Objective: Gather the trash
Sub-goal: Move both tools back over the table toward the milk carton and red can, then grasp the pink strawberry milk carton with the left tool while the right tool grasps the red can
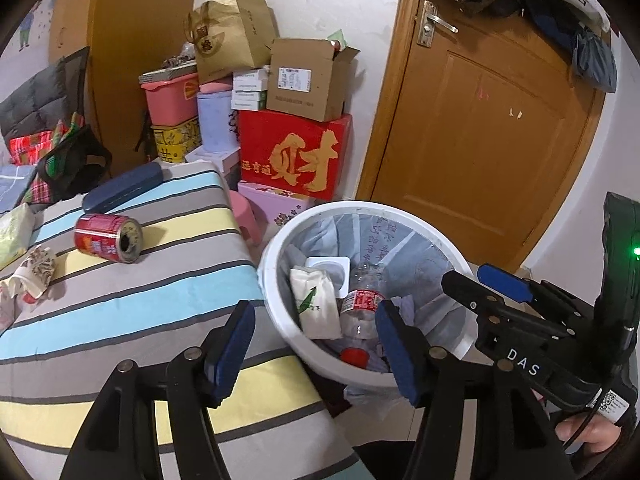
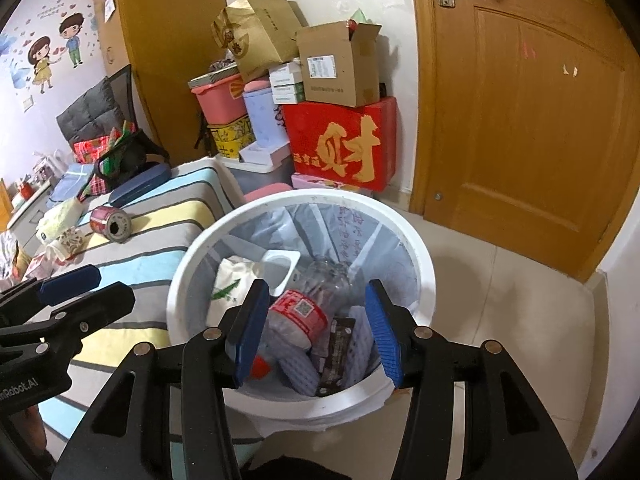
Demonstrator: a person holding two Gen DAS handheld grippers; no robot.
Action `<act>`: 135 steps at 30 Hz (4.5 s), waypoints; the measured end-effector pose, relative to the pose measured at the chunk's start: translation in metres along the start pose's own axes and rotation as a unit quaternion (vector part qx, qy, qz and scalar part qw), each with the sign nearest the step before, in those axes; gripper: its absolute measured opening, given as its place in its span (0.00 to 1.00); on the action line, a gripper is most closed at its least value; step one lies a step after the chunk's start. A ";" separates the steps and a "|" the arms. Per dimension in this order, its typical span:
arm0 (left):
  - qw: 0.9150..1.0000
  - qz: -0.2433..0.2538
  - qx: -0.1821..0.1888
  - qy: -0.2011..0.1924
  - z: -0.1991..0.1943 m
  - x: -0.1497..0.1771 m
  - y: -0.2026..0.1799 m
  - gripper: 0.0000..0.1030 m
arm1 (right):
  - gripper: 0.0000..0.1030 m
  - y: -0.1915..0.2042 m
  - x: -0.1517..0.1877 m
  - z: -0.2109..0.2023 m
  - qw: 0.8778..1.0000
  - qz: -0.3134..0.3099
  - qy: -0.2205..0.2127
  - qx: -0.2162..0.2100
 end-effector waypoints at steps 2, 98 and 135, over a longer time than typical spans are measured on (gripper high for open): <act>1.000 -0.002 -0.006 -0.003 -0.007 0.002 0.005 0.61 | 0.50 0.005 0.000 -0.002 1.000 -0.002 -0.003 -0.005; 0.974 -0.157 -0.148 0.067 0.029 0.038 0.372 0.76 | 0.58 0.223 -0.057 0.167 0.947 -0.256 0.107 -0.163; 0.978 -0.124 -0.141 0.092 0.027 0.070 0.284 0.74 | 0.55 0.196 -0.018 0.120 0.969 -0.158 0.098 -0.159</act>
Point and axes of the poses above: each gripper's, at about its wrist camera, not at the fingertips, and z roughly the way its jaws point, y to its left, x to its underside, the point moved 2 cm from there along z, roughly the way its jaws point, and after that the axes turned 9 degrees about -x, right-handed, at the moved point
